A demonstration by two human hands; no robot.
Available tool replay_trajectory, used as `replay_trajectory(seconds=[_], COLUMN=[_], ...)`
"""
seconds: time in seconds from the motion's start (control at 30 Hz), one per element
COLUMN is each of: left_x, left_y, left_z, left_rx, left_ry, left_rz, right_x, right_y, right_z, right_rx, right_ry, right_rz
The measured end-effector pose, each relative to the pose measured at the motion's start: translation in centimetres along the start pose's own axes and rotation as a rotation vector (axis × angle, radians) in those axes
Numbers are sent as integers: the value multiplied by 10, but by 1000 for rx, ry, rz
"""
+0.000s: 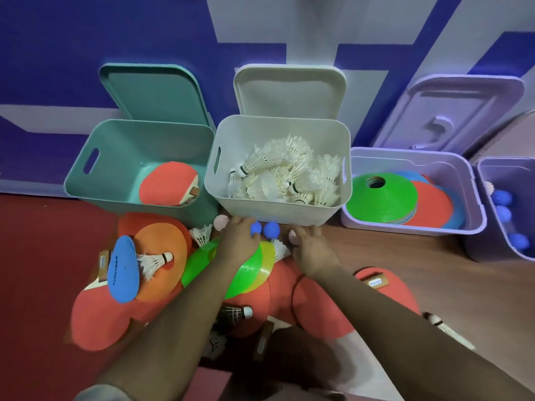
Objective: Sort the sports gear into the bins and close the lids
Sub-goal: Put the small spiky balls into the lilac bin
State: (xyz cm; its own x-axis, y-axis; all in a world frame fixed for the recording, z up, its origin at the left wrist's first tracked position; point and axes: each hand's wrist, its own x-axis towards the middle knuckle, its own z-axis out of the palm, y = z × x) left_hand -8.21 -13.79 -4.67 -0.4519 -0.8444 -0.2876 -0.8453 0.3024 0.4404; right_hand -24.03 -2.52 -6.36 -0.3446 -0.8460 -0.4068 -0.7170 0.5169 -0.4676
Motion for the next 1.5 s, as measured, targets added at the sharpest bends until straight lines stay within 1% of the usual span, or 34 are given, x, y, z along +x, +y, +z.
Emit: replay_trajectory(seconds=[0.1, 0.17, 0.23, 0.3, 0.4, 0.47, 0.6, 0.67, 0.77, 0.83, 0.93, 1.0, 1.13, 1.2, 1.3, 1.5], left_x=[23, 33, 42, 47, 47, 45, 41, 35, 17, 3, -25, -41, -59, -60, -60, -47], left_y=[-5, -12, -18, -23, -26, -28, -28, -26, -16, -5, 30, 60, 135, 175, 241, 370], left_z=[5, 11, 16, 20, 22, 24, 25, 22, 16, 12, 15, 22, 47, 60, 77, 115], left_rx=[131, 124, 69, 21, 5, 7, 66, 109, 94, 29, -181, -328, -527, -584, -665, -612], left_ry=[-136, -184, -200, -175, -128, -91, -22, 6, 105, 184, 227, 206, 163, 146, 115, -4], left_rz=[-42, -35, -11, 23, 79, 95, 156, 151, 157, 183, 172, 143, 158, 179, 199, 258], right_x=[24, 36, 45, 49, 50, 49, 37, 27, 9, -2, -27, -44, -81, -95, -113, -133], right_y=[3, 9, 13, 16, 19, 20, 22, 23, 27, 31, 45, 57, 107, 139, 191, 295], right_z=[13, 23, 32, 36, 39, 39, 30, 24, 8, -3, -28, -46, -95, -123, -167, -232], right_rx=[-73, -107, -140, -145, 11, 63, 135, 171, 255, 317, 437, 518, 557, 559, 553, 522], right_ry=[-63, -97, -96, -83, -24, 17, 118, 160, 234, 261, 233, 230, 310, 342, 419, 619], right_rz=[-15, -16, -6, -12, -9, -31, -26, -14, -35, -67, -116, -129, -126, -132, -91, 110])
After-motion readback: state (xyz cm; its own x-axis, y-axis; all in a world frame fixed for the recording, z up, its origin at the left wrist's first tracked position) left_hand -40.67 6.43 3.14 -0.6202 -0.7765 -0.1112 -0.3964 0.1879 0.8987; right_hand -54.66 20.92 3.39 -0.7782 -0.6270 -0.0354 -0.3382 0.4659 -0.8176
